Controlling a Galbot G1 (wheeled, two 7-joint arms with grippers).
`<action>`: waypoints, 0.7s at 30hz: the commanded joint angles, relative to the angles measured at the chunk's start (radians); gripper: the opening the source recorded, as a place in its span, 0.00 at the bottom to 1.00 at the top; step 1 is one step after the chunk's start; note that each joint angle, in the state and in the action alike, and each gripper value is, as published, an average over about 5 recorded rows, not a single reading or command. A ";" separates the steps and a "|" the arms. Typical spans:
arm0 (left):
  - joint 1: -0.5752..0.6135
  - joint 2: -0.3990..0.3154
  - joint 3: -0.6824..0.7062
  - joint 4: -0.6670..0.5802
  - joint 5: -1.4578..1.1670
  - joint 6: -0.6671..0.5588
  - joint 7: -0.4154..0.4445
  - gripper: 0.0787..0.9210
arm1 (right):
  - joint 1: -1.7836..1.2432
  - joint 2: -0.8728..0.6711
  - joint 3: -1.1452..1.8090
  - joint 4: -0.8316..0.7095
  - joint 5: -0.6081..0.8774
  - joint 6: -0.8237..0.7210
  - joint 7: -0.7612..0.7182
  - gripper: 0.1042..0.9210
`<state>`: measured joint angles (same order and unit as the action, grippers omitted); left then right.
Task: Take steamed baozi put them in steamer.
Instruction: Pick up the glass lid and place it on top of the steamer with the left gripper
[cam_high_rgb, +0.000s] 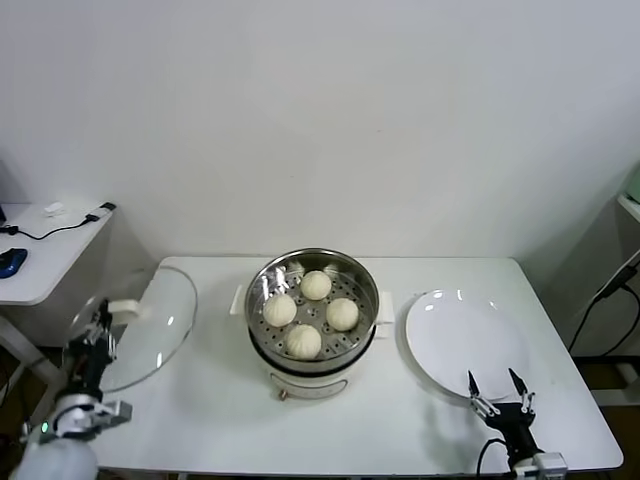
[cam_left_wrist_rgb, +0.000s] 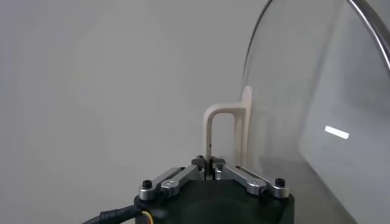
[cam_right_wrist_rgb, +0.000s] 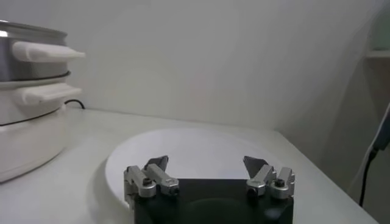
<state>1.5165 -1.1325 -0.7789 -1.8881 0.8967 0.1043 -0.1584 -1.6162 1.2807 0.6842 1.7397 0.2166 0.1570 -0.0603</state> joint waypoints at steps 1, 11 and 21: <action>-0.062 0.163 0.125 -0.336 -0.063 0.316 0.224 0.07 | 0.005 0.003 -0.008 0.013 -0.024 -0.010 0.004 0.88; -0.284 0.046 0.492 -0.332 0.229 0.530 0.309 0.07 | 0.019 0.023 -0.032 0.032 -0.085 -0.018 0.002 0.88; -0.358 -0.138 0.714 -0.308 0.472 0.602 0.438 0.07 | 0.021 0.026 -0.031 0.020 -0.088 -0.011 -0.003 0.88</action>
<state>1.2740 -1.1164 -0.3514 -2.1594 1.1039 0.5612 0.1386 -1.5977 1.3037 0.6548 1.7658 0.1442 0.1441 -0.0620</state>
